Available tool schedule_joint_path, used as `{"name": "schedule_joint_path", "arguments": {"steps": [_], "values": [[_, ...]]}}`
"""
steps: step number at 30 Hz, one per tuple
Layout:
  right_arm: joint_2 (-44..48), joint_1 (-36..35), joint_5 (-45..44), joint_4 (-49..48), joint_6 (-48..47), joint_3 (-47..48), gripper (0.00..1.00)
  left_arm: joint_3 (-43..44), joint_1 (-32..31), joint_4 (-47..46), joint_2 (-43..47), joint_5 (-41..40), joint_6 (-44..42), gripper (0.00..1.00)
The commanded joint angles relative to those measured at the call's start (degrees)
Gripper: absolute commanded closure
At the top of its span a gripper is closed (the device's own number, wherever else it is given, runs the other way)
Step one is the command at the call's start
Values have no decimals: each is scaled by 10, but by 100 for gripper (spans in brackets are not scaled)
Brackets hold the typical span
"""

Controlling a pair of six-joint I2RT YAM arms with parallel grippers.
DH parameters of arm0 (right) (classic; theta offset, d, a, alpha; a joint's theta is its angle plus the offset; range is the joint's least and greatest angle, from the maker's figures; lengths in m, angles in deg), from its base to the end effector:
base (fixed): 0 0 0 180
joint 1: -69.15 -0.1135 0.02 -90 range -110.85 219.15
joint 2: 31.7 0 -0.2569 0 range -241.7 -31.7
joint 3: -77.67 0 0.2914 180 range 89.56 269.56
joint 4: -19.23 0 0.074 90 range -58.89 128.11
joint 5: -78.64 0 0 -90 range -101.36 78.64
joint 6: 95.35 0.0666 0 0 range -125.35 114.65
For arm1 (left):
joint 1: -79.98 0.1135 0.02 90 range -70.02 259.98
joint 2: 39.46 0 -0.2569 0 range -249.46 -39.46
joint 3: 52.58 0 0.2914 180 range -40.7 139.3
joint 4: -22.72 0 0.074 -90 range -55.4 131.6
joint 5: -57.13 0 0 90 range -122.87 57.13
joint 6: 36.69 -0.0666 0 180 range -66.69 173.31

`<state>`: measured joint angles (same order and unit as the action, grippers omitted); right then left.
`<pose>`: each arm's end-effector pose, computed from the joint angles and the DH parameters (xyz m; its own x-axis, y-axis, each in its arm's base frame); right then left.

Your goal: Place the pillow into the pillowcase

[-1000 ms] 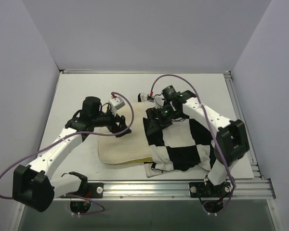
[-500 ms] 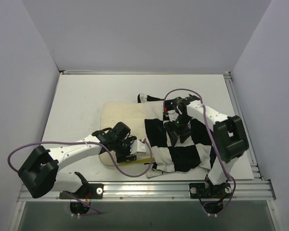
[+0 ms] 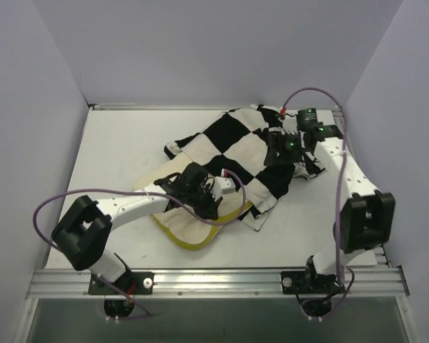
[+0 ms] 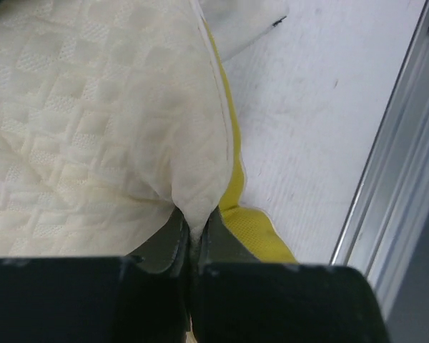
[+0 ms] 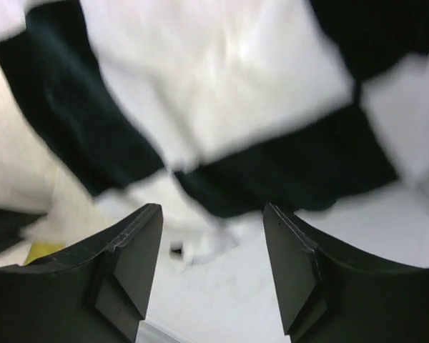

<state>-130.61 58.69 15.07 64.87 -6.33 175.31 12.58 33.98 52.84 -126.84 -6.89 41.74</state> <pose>0.4297 0.1095 0.2632 -0.7101 -0.1467 -0.6886 -0.4738 0.8230 0.3133 0.2290 -0.2791 0.1540 -0.3718 0.6445 -0.6681 0.9259 0.3089 -0.2172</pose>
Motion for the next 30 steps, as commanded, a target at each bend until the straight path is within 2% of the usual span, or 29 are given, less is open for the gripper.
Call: {"name": "schedule_joint_path", "arguments": {"steps": [1, 4, 5, 7, 8, 13, 16, 17, 19, 20, 21, 23, 25, 27, 28, 30], "values": [[174, 9, 20, 24, 53, -162, 41, 48, 7, -76, -18, 81, 130, 100], [234, 4, 2, -8, 85, -307, 31, 76, 19, -87, -38, 101, 160, 100], [235, 3, -7, -19, 95, -329, 25, 81, 20, -87, -39, 110, 163, 100], [216, 6, -1, -67, 107, -370, 23, 91, 22, -84, -39, 114, 161, 100], [206, 8, -2, -82, 108, -374, 20, 95, 22, -82, -39, 116, 160, 100], [91, 7, 4, -137, 118, -360, 22, 115, 32, -58, -43, 129, 155, 100], [59, 6, 34, -191, 139, -356, 33, 124, 44, -65, -43, 138, 169, 100], [59, 6, 45, -212, 146, -358, 51, 125, 49, -71, -46, 144, 177, 100], [66, -10, 85, -246, 160, -357, 76, 123, 67, -115, -50, 159, 232, 100], [76, -26, 165, -243, 163, -357, 95, 122, 73, -135, -59, 163, 254, 100], [92, -45, 198, -215, 157, -357, 100, 129, 85, -156, -64, 162, 276, 100], [175, -107, 301, -187, 145, -367, 100, 147, 93, -221, -84, 152, 333, 100], [254, -141, 349, -141, 124, -380, 100, 176, 103, -267, -106, 140, 376, 100], [281, -142, 414, -76, 103, -383, 100, 199, 107, -290, -117, 112, 398, 100], [279, -143, 426, -45, 49, -379, 100, 204, 107, -307, -128, 102, 411, 100], [269, -142, 437, 17, 14, -379, 100, 206, 102, -309, -136, 66, 413, 100]]}}
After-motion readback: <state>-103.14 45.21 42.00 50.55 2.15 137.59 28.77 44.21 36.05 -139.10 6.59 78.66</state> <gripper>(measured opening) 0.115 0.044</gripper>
